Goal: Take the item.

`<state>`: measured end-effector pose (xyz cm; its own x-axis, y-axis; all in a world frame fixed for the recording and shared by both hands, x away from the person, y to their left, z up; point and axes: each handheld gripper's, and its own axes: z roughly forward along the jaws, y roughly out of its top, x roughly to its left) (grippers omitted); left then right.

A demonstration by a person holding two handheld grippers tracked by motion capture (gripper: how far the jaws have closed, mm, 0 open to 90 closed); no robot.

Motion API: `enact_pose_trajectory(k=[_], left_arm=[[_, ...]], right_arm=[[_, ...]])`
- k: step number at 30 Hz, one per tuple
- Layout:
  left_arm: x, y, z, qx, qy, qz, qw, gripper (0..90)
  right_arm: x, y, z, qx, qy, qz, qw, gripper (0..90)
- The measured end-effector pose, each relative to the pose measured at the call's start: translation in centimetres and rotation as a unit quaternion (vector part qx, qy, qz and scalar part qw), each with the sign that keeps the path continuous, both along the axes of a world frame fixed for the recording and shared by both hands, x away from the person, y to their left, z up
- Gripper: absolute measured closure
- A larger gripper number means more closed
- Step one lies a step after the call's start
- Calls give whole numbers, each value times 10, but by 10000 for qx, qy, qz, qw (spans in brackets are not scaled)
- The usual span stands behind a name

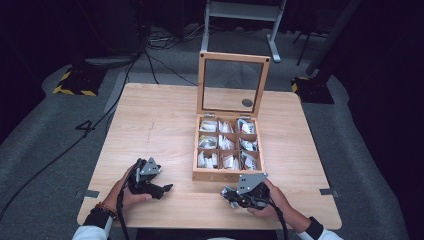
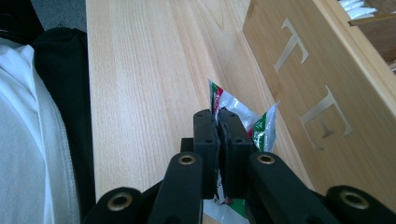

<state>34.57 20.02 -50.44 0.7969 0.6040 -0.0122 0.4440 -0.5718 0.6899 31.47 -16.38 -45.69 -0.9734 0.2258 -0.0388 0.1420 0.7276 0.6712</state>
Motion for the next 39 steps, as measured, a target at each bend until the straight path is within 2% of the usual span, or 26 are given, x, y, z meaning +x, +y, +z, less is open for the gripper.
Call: enact_pose_trajectory(k=[9,14,28,35,39], left_arm=[[0,0,0,1,-1,-1,10000,159],[0,0,0,1,0,-2,10000,159],[0,0,0,1,-2,1,10000,159],[0,-2,0,26,26,71,10000,157],[0,-4,1,60,49,124,9999,152]], right_arm=[[2,-2,-1,-26,39,-62,10000,859],[2,-1,-2,-78,74,5,9999,827],[3,-3,4,62,28,-88,9999,738],[5,-8,12,240,-44,-151,9996,620],[7,-14,20,359,-134,-190,9991,516]])
